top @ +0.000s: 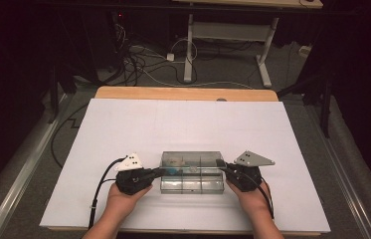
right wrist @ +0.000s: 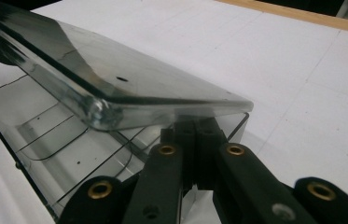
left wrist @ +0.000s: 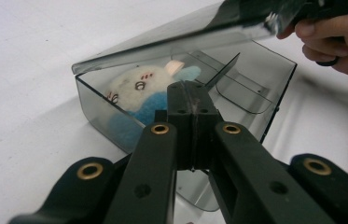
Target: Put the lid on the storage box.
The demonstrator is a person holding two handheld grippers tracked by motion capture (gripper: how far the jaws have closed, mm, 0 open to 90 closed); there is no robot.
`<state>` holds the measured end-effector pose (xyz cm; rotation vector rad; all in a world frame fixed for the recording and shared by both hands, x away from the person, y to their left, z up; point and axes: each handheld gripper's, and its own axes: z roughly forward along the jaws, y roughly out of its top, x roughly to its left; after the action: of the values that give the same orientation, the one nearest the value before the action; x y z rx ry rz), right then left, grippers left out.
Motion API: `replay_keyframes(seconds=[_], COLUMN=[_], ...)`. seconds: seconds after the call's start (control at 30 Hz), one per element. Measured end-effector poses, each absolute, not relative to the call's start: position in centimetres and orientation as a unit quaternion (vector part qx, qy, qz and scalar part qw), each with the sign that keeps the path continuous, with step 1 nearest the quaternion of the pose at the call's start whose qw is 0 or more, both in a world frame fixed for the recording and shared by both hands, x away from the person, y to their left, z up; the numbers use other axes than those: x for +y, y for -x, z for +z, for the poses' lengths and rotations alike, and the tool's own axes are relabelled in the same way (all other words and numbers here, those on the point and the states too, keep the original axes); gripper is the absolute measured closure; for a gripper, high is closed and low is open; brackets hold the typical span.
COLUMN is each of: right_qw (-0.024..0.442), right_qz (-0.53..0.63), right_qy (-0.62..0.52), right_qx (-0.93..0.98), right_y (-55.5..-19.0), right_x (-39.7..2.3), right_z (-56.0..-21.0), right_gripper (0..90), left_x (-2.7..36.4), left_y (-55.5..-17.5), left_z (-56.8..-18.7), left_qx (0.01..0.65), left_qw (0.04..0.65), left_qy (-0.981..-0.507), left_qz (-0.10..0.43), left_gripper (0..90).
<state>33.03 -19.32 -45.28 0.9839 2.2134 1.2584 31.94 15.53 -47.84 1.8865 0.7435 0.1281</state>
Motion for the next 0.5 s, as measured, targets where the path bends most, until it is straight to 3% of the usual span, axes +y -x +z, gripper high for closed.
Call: replay_keyframes(seconds=[0.5], right_qw=[0.207], right_qz=[0.451], right_qy=[-0.351], right_qx=[0.794], right_y=[-31.6], right_x=[-19.9], right_z=[-46.0], right_gripper=[90.0], left_x=[15.4], left_y=[-31.2], left_z=[-47.7], left_qx=[0.302], left_qw=[0.536], left_qy=[-0.787], left_qz=[0.045], left_gripper=[87.4])
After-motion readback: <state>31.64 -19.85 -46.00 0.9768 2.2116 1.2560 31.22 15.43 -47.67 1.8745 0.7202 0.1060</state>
